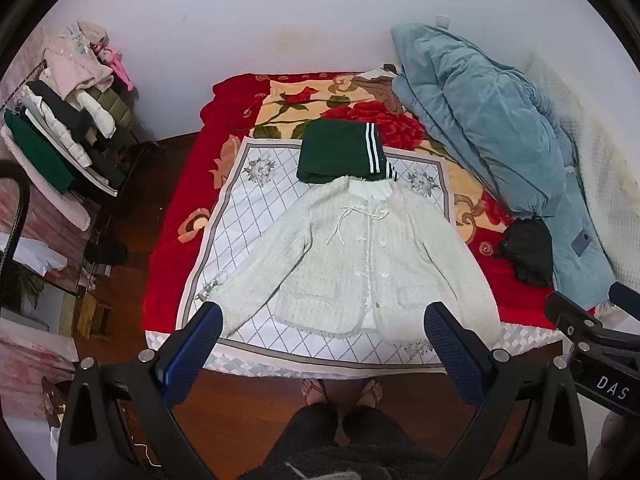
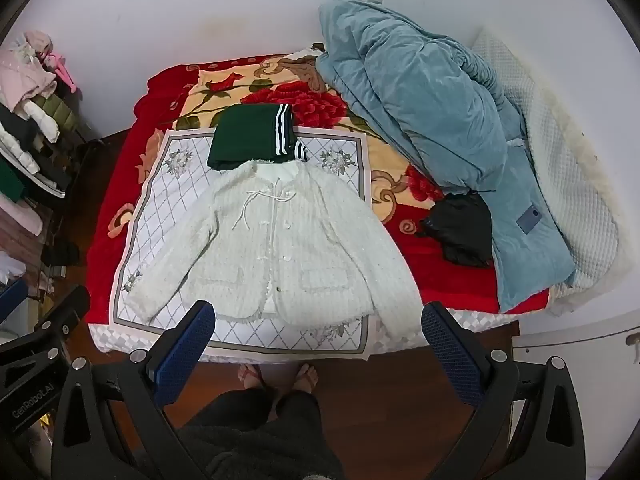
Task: Fold large clothes
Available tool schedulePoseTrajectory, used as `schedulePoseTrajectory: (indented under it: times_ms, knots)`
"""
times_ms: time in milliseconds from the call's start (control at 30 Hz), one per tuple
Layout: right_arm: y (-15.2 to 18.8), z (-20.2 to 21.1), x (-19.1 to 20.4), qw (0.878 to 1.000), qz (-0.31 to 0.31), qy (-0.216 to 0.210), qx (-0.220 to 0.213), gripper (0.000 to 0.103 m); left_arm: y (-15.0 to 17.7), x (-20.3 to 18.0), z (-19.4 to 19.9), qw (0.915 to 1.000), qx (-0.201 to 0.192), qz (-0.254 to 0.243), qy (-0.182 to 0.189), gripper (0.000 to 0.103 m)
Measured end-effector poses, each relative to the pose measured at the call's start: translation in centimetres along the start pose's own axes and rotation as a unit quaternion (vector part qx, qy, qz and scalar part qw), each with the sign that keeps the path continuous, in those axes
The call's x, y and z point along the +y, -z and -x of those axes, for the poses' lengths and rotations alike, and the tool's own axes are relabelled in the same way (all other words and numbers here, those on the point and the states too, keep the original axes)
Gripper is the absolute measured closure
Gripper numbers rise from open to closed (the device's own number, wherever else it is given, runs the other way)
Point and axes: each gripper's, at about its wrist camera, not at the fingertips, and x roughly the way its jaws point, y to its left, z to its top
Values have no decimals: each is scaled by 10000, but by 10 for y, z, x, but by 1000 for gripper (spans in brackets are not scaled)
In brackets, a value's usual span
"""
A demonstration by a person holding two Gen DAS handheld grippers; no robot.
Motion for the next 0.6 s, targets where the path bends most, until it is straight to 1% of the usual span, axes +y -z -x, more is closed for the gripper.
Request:
schedulePoseTrajectory:
  times_ms: [233, 267, 533, 600]
  knots:
    - [-1, 0, 0, 10000, 2, 7, 37, 0, 1, -4, 2, 10000, -32, -39, -24, 0]
    - [-1, 0, 0, 10000, 0, 4, 40, 0, 0, 0, 0, 10000, 10, 15, 37, 0]
    - [-1, 0, 1, 10000, 16, 32, 50, 0, 3, -5, 0, 10000, -17, -7, 39, 0]
    - [-1, 0, 1, 10000, 13, 49, 47, 0, -1, 1, 0, 10000, 23, 34, 61, 0]
